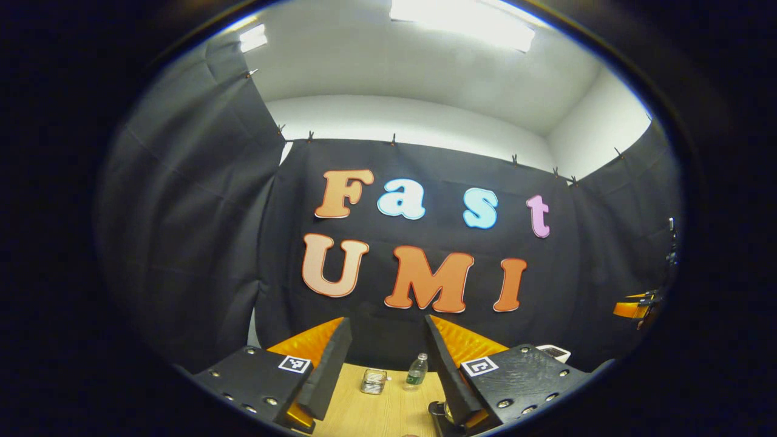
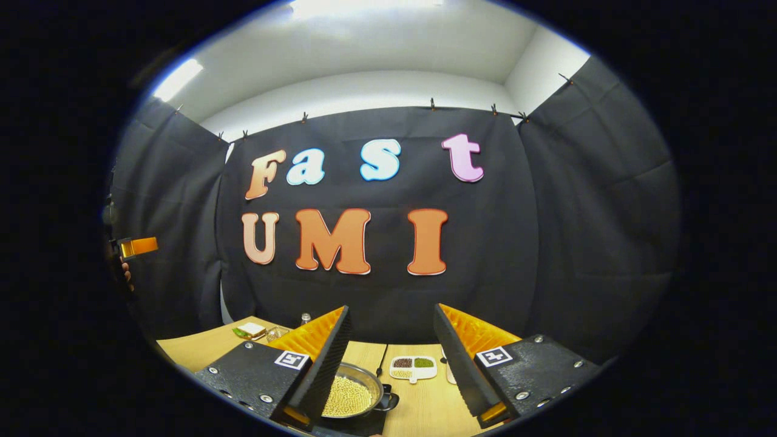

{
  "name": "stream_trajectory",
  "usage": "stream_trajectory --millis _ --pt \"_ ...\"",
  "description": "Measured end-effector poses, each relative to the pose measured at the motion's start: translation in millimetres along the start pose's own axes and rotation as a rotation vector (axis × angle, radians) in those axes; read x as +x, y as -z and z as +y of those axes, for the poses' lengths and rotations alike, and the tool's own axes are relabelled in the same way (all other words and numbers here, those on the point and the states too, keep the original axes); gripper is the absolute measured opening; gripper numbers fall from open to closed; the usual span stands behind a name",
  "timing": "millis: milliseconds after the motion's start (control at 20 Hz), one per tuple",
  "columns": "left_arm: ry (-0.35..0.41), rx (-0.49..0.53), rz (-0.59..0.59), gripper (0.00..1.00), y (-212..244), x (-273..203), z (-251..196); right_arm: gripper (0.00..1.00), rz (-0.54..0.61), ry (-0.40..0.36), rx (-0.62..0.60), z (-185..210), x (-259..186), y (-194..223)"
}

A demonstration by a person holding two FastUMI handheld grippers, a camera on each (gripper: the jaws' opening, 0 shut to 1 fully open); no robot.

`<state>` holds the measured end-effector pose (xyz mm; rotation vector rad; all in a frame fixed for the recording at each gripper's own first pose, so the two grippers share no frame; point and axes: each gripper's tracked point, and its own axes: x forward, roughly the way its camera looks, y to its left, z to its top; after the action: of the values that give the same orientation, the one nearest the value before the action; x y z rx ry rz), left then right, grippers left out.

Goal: First push the handle of the pot to place it horizontally, then grasp the pot with both hands and set it on the induction cooktop.

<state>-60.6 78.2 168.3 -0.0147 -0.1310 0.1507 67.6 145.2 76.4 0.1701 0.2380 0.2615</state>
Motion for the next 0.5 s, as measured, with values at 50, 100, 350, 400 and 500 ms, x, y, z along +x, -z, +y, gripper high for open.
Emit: stream_trajectory --millis 50,100,350,400,500 --pt "-0.015 -0.005 -0.006 0.72 -7.9 -5.1 7.2 0.85 -0.013 0.001 -0.006 -0.3 -2.7 -8.0" --pt "-0.032 -0.005 -0.011 0.72 -15.4 -6.9 15.7 0.85 -0.026 0.005 -0.012 -0.6 -5.7 -15.6" --pt "-0.076 0.046 -0.086 0.75 -41.7 -24.4 31.3 0.87 -0.079 0.002 -0.012 5.5 -14.5 -39.8" --pt "-0.076 0.052 -0.095 0.72 -43.9 -25.6 29.6 0.92 -0.095 -0.003 -0.015 8.7 -15.6 -45.8" --pt "-0.104 0.083 -0.103 0.72 -47.4 -26.1 36.2 0.92 -0.113 0.003 -0.032 10.0 -15.3 -54.2"
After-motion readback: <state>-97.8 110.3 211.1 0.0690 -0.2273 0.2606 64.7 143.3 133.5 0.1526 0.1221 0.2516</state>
